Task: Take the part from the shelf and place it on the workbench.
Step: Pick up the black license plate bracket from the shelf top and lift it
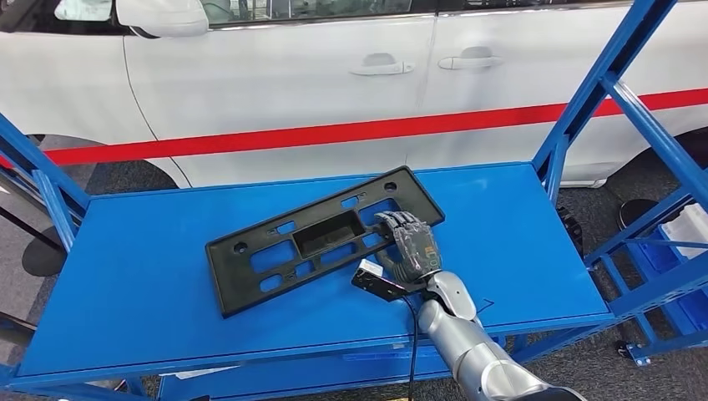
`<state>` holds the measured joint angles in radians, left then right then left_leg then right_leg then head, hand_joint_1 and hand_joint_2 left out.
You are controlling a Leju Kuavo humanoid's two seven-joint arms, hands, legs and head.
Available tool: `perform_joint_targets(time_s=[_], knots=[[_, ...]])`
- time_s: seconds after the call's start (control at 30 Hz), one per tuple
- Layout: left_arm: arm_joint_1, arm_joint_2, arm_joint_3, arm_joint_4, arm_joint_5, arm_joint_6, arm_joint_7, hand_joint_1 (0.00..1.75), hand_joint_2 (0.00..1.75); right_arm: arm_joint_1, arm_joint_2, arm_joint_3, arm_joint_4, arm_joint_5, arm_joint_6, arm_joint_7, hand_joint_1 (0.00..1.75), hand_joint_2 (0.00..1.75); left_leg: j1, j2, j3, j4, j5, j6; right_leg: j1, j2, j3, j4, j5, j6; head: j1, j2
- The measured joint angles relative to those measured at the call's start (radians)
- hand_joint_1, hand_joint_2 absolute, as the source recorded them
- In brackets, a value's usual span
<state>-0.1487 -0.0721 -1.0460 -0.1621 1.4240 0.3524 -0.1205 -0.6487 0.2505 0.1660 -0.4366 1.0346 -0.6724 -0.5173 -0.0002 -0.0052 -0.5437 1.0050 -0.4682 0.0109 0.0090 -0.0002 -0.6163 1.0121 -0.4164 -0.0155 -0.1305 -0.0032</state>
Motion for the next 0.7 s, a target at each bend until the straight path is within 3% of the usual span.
perform_joint_targets(time_s=[0.43,0.7], knots=[[-0.001,0.0,0.001,0.0,0.0,0.0,0.0,0.0,0.0,-0.033,-0.016,0.026,0.007,-0.035,0.029,-0.001,1.75,1.75,-0.002,0.0,0.003,0.0,-0.001,0.001,-0.002,0.0,0.003,0.0,-0.001,0.001,0.0,0.0],[0.0,-0.002,0.003,0.0,0.003,0.002,0.002,0.0,0.0,-0.032,-0.04,0.034,0.01,-0.137,0.059,-0.026,1.75,1.75,-0.002,0.0,0.006,0.0,-0.002,0.001,-0.002,0.0,0.007,-0.001,-0.001,0.001,0.0,0.0]])
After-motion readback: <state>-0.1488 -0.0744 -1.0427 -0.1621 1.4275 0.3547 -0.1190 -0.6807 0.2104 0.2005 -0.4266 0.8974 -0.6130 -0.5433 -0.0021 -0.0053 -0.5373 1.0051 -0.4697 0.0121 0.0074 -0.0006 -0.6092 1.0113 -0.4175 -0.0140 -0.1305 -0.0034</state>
